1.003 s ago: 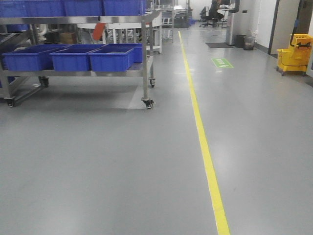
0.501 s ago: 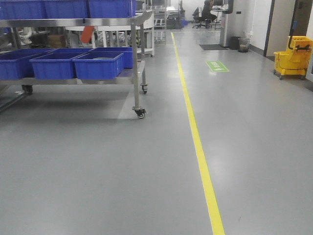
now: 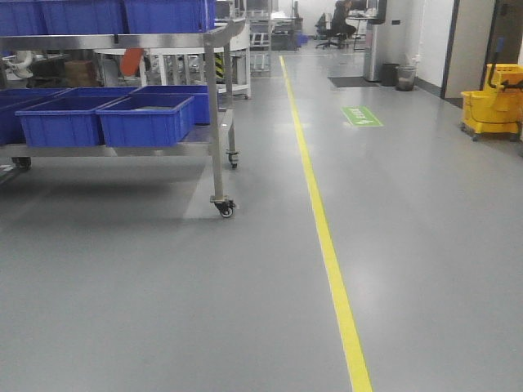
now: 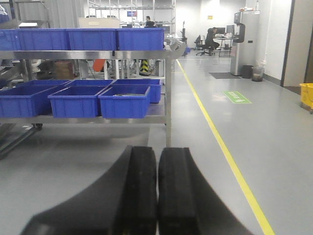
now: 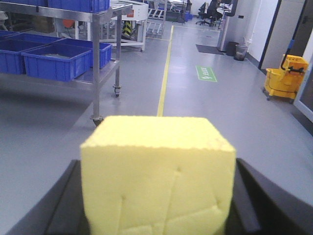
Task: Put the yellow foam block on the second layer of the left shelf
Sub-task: 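Drive the base away from the table holding the cube, then drive down the aisle and turn toward the blue-bin shelf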
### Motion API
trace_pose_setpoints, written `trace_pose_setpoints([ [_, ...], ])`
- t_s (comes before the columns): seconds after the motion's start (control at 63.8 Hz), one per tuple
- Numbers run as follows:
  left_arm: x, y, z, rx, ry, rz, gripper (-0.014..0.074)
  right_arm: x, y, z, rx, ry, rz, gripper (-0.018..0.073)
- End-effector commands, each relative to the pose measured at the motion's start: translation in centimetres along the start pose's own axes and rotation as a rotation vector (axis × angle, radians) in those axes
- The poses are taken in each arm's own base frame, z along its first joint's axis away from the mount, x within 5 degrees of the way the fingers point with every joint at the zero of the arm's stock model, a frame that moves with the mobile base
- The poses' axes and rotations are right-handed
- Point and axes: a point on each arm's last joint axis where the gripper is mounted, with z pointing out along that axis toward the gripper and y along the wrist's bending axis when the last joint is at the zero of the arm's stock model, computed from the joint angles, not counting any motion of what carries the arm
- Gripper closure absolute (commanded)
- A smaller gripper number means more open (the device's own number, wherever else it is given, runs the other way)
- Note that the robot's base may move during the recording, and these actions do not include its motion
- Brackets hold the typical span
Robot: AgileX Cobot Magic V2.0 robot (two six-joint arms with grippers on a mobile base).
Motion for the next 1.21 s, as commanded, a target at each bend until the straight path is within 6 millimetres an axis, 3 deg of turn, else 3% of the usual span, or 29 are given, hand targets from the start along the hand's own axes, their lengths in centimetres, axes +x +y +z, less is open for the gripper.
trace_pose_setpoints([
  [0.0,0.05,0.0,-0.13,0.005,-0.074,-0.009,0.0472,-1.81,-0.09,-0.1,0.009,-0.114,-0.016,0.0095],
  [1.19,0.05,0.0,-0.13,0.005,-0.074,-0.009,0.0472,-1.81,-0.09,-0.1,0.009,-0.114,-0.016,0.0095],
])
